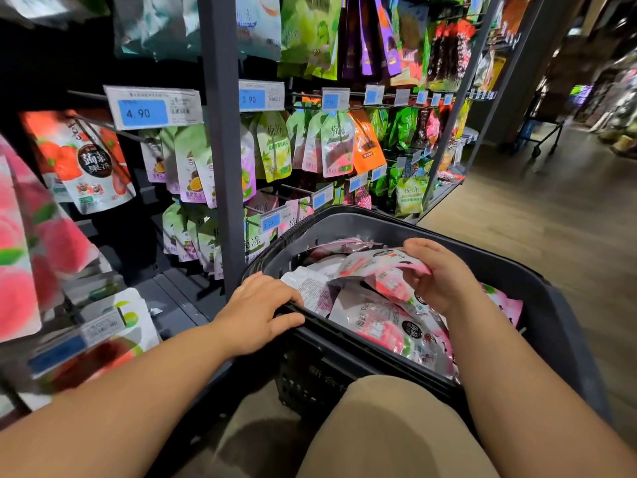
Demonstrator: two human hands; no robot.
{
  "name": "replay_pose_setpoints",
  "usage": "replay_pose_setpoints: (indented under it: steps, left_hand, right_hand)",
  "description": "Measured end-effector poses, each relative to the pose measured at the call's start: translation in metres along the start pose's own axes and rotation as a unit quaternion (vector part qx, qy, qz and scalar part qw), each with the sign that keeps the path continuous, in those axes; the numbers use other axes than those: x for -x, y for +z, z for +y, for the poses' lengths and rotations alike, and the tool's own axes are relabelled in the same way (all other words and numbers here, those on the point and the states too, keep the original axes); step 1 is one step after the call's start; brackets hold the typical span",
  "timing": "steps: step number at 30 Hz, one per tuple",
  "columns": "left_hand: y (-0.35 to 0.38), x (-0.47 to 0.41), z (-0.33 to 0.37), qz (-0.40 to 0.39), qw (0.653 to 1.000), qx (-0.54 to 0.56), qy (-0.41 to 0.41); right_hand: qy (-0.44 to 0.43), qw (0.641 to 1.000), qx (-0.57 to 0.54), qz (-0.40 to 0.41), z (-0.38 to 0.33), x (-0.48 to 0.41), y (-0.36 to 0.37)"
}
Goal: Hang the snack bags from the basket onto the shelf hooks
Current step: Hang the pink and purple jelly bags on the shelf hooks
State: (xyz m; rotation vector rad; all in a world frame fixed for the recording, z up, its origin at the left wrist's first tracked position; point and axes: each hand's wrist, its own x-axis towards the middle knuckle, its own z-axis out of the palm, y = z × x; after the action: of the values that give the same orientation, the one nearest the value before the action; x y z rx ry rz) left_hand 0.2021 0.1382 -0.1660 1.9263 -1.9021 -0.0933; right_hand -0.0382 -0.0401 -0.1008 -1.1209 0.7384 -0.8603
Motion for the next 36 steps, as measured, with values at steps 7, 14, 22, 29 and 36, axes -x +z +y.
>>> replay_pose_setpoints:
  steps: [7,14,22,29,36]
  left_hand:
    - [0.002,0.000,-0.002,0.015,1.000,0.009,0.010]
    - [0.007,-0.001,-0.007,0.015,1.000,-0.001,0.008]
    - [0.007,-0.001,-0.007,0.013,1.000,0.006,0.005]
    - [0.005,-0.001,-0.006,0.000,1.000,0.007,0.002]
    - [0.002,-0.001,-0.003,-0.013,1.000,-0.003,-0.001]
  right_hand:
    - [-0.061,0.997,-0.051,-0.017,0.004,-0.007,-0.006]
    - [-0.141,0.987,0.069,-0.024,0.005,-0.009,-0.006]
    - [-0.260,0.908,0.302,0.130,0.006,-0.014,-0.001]
    - [-0.233,0.961,0.114,0.098,0.004,-0.004,0.013]
    - [-0.088,0.961,0.234,0.116,0.010,-0.007,0.006]
